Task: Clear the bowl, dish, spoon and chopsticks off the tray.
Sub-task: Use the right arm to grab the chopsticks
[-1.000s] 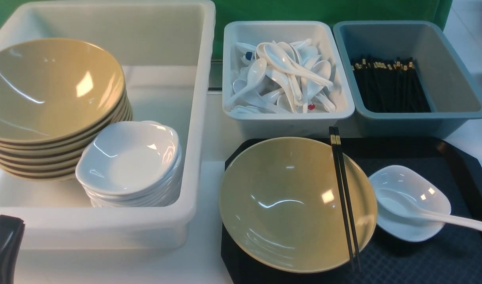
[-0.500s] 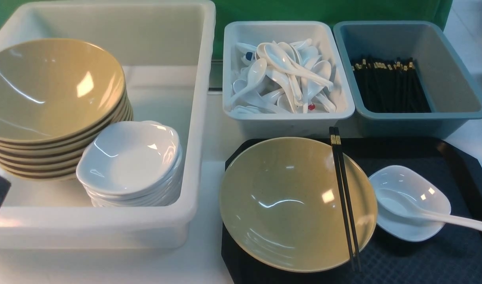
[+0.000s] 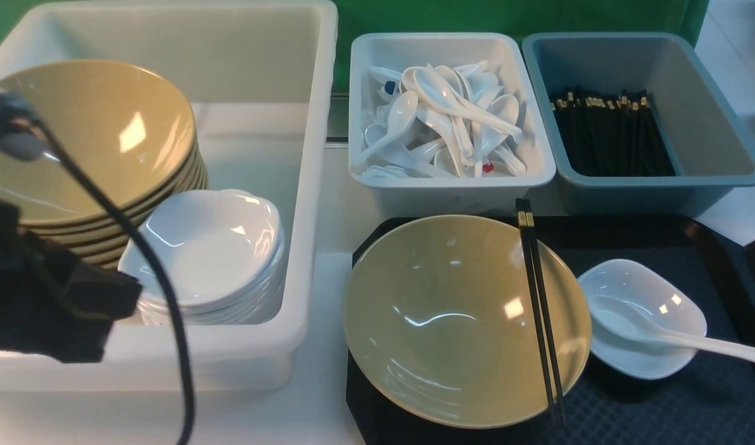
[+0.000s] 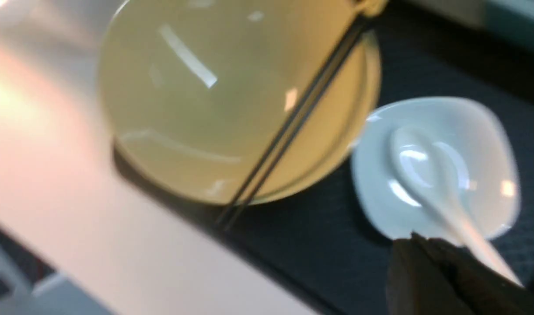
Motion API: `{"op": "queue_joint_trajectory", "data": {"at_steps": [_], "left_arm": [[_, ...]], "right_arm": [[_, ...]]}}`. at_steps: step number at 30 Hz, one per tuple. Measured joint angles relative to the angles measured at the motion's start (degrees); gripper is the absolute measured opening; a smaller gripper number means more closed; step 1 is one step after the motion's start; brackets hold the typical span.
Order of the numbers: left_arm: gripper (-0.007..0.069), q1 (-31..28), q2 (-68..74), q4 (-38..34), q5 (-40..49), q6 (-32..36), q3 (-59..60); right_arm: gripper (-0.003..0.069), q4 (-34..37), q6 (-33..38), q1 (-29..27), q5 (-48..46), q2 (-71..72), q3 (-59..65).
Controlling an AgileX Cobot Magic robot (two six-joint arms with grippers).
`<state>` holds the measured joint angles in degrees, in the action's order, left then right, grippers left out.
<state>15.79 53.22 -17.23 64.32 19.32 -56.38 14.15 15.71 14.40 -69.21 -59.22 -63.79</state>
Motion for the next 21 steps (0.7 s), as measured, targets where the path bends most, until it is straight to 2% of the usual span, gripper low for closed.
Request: {"op": "queue_joint_trajectory", "data": {"at_steps": [5,6,9,13,14,15,16,19,20,21], "left_arm": [[-0.0011,11.22,6.32,1.64,-0.89,0.00,-2.16],[-0.0011,14.49,7.63,2.25,-1.72,0.00,-2.32],[-0.0011,18.97,9.98,3.32,-2.89,0.00,-2.41],[-0.0011,23.40,11.94,4.60,-3.62,0.06,-2.59],[-0.0011,23.92,12.12,5.12,-3.61,0.11,-2.63],[-0.0011,23.92,12.12,5.12,-3.61,0.11,-2.63],[-0.0011,24.23,12.17,6.03,-3.68,0.23,-2.63],[-0.0011,24.23,12.17,6.61,-3.68,0.28,-2.63],[-0.0011,24.23,12.17,7.28,-3.56,0.28,-2.63],[-0.0011,24.23,12.17,7.41,-3.48,0.28,-2.63]], "right_arm": [[0.0038,-5.53,-5.58,10.64,-0.03,-9.63,-2.86],[0.0043,-8.52,-9.73,13.76,0.47,-12.71,-3.51],[0.0073,-12.54,-14.66,17.04,1.65,-17.83,-4.66],[0.0217,-15.01,-22.15,18.28,4.61,-25.57,-7.89],[0.0289,-15.26,-24.22,18.28,5.93,-27.57,-8.65],[0.0300,-15.35,-24.56,18.21,6.11,-27.82,-8.72],[0.0395,-15.55,-27.79,17.95,7.78,-29.91,-9.05],[0.0489,-15.55,-29.93,17.31,9.05,-31.88,-9.05],[0.0552,-15.73,-31.04,16.75,10.00,-33.40,-9.05],[0.0558,-15.73,-31.21,16.68,10.09,-33.56,-9.07]]}}
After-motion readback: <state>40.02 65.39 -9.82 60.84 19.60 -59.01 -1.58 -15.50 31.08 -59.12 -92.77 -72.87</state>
